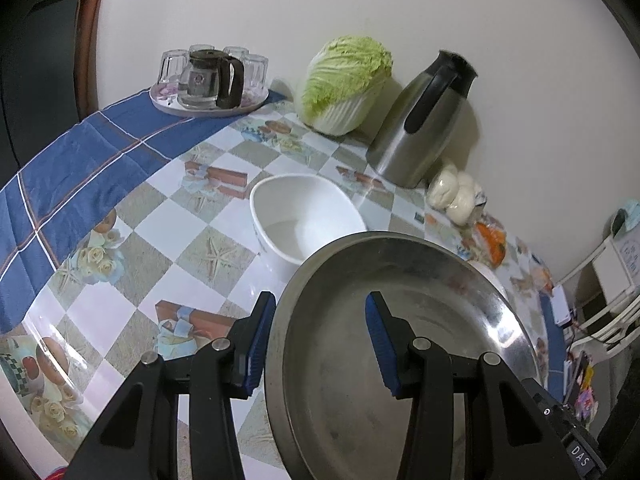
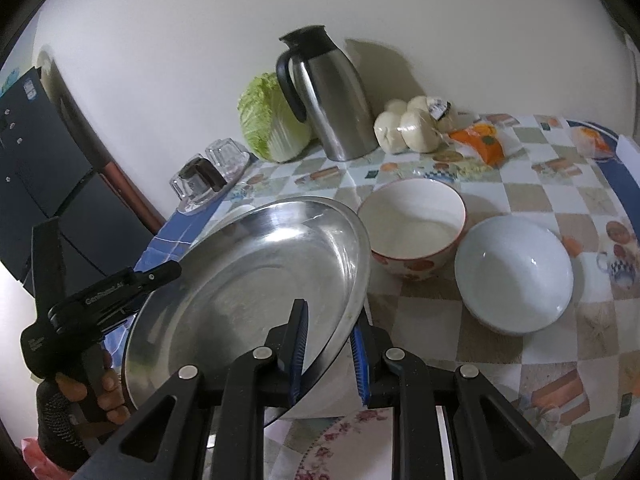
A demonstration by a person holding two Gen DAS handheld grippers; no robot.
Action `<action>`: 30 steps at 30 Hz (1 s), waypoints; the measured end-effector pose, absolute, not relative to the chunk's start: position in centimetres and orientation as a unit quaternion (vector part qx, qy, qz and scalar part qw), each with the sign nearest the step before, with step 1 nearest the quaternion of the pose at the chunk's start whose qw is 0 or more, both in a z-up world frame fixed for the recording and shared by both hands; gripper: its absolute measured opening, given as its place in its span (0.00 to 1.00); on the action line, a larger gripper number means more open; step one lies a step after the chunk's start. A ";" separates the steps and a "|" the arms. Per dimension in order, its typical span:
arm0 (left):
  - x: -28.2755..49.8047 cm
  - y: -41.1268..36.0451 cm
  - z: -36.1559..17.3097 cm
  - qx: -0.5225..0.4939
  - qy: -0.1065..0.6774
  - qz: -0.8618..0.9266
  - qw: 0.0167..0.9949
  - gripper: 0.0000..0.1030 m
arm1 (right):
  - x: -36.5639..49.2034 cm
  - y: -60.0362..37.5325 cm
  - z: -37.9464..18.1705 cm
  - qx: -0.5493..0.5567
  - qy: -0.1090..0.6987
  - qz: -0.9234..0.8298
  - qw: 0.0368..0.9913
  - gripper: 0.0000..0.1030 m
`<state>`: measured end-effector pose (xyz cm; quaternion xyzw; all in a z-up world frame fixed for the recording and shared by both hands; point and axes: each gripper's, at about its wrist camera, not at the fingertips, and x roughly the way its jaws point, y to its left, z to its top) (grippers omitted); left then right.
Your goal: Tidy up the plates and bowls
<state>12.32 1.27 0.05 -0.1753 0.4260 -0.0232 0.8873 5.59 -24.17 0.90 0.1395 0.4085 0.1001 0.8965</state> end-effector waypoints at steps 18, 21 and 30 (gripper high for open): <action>13.4 0.1 -3.7 -0.128 0.478 -0.009 0.869 0.46 | 6.9 -24.6 -3.0 0.148 0.453 0.087 0.875 0.22; 13.5 -0.2 -4.4 -0.116 0.483 -0.005 0.868 0.46 | 7.2 -24.5 -3.5 0.145 0.458 0.083 0.873 0.22; 13.9 -0.6 -5.6 -0.094 0.495 0.012 0.863 0.46 | 7.8 -24.4 -4.7 0.145 0.473 0.073 0.866 0.22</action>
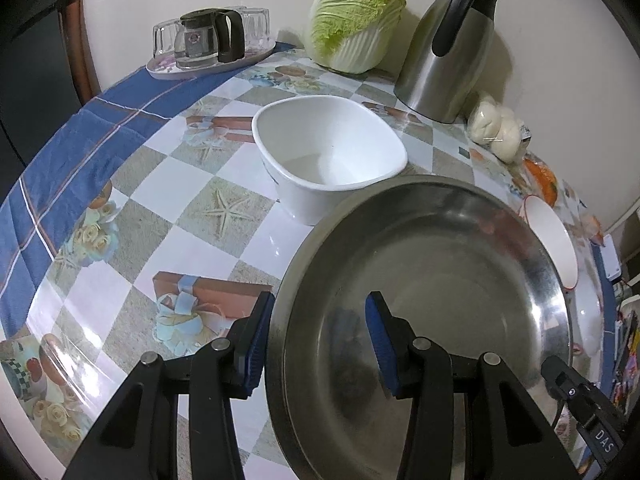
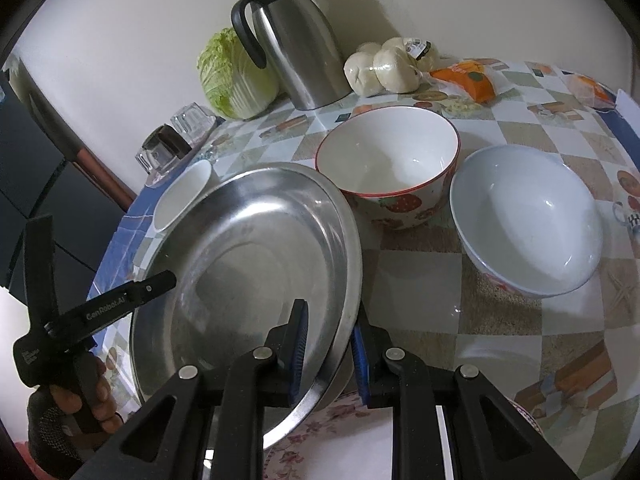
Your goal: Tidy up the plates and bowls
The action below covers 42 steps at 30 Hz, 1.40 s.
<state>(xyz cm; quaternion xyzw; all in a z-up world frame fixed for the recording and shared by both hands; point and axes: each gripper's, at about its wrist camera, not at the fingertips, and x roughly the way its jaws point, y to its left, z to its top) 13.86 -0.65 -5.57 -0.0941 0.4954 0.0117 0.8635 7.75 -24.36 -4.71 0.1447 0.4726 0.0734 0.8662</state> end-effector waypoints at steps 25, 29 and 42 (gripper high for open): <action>13.5 0.5 -6.0 -0.101 0.514 0.062 0.849 0.47 | 8.2 -22.3 -5.6 0.102 0.517 0.086 0.846 0.24; 13.5 0.5 -5.9 -0.104 0.515 0.065 0.848 0.47 | 8.1 -22.9 -5.0 0.100 0.519 0.070 0.846 0.24; 13.1 0.4 -4.8 -0.093 0.502 0.080 0.856 0.56 | 7.2 -24.2 -2.1 0.093 0.494 0.046 0.863 0.24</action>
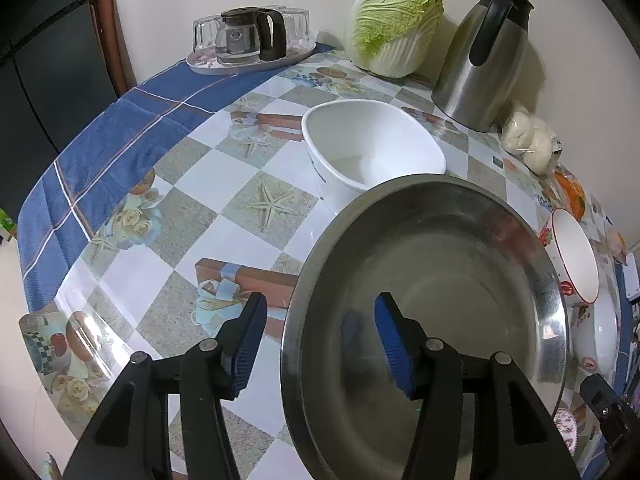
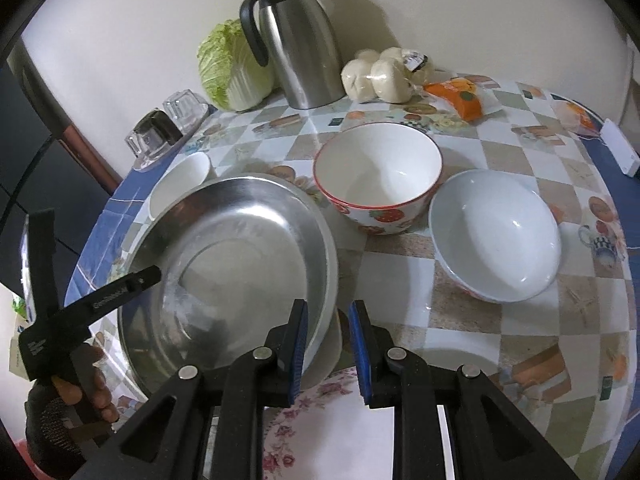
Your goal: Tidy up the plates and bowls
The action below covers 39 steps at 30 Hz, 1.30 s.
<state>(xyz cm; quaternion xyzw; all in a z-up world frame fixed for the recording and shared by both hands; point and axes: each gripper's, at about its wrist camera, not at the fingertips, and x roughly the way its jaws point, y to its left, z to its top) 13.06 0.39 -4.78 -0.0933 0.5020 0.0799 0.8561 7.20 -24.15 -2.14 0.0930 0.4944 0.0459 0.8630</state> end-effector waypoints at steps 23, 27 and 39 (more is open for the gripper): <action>12.3 0.5 -3.1 -0.064 0.447 0.118 0.884 0.96 | 7.0 -25.1 -2.1 0.044 0.474 0.002 0.879 1.00; 11.9 0.0 -2.2 -0.066 0.428 0.109 0.895 0.96 | 6.6 -25.2 -1.7 0.037 0.469 -0.001 0.882 1.00; 10.2 -3.4 0.9 -0.063 0.411 0.023 0.909 0.96 | 4.8 -28.9 -0.2 0.064 0.459 -0.037 0.885 1.00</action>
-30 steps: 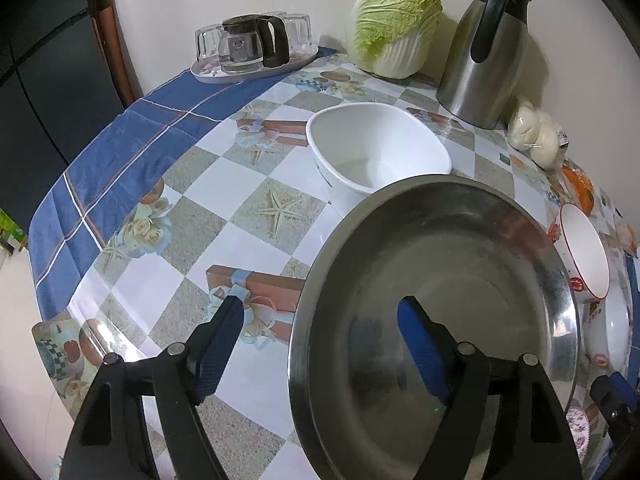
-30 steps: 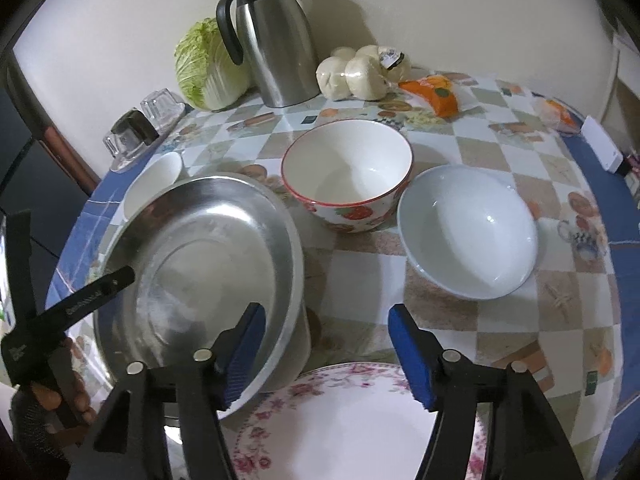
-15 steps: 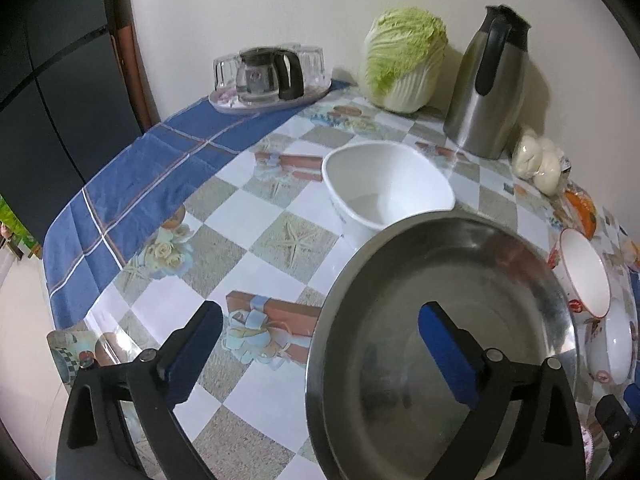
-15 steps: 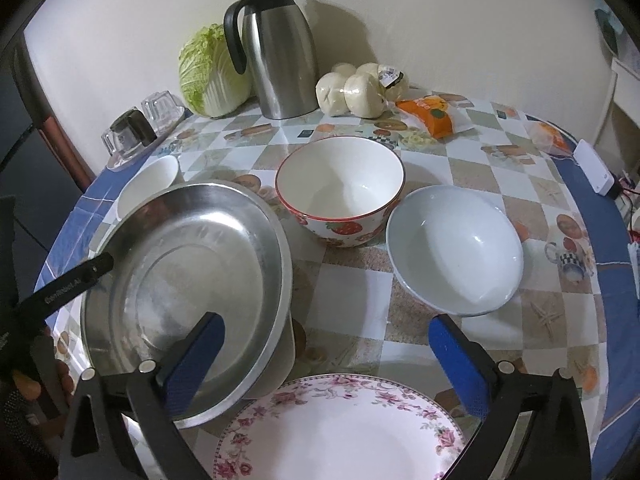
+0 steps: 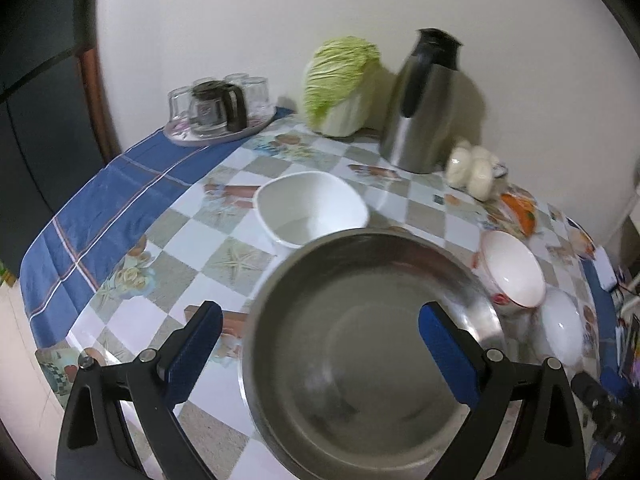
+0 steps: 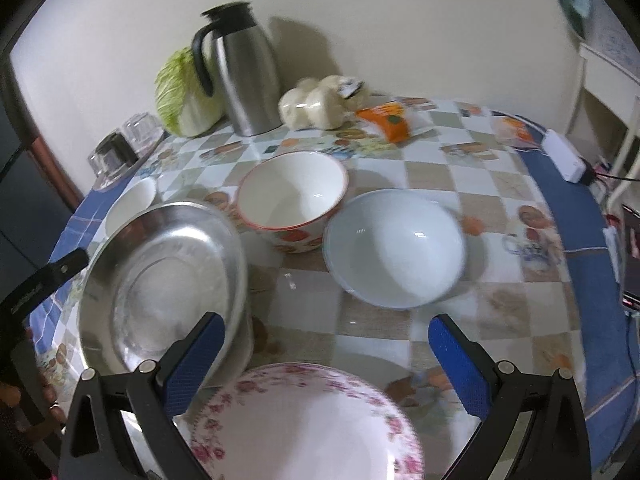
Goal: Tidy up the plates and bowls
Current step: 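Move both tools to the floral-rimmed white plate and grip its rim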
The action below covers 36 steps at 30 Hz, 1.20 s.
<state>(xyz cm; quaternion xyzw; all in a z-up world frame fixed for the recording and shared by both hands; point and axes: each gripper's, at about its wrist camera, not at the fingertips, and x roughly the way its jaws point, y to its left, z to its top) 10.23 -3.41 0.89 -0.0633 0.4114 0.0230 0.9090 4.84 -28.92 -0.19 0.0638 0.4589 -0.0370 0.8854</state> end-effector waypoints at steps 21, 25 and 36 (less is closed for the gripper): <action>5.0 -12.1 3.0 -0.023 0.430 -0.122 0.894 0.95 | 0.0 -33.4 2.9 0.108 0.414 -0.058 0.902 1.00; 4.3 -13.2 2.6 -0.023 0.449 -0.142 0.882 0.95 | -0.5 -33.4 2.7 0.112 0.418 -0.055 0.900 0.92; 2.7 -15.3 0.6 -0.028 0.510 -0.193 0.838 0.82 | -0.8 -34.3 -0.7 0.158 0.473 -0.050 0.865 0.77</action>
